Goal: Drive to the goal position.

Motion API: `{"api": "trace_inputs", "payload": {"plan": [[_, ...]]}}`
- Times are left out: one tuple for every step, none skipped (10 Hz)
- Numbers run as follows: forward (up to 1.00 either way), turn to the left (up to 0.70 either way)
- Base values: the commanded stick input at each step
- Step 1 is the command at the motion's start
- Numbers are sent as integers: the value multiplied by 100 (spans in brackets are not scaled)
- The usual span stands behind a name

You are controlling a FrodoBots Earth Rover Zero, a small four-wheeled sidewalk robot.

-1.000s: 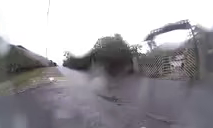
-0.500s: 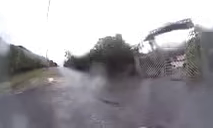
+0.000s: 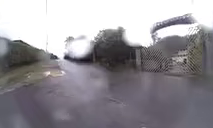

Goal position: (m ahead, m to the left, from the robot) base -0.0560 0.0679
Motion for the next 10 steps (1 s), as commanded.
{"api": "trace_inputs", "payload": {"plan": [[70,0],[70,0],[70,0],[70,6],[70,12],[70,18],[70,25],[70,31],[70,35],[70,35]]}}
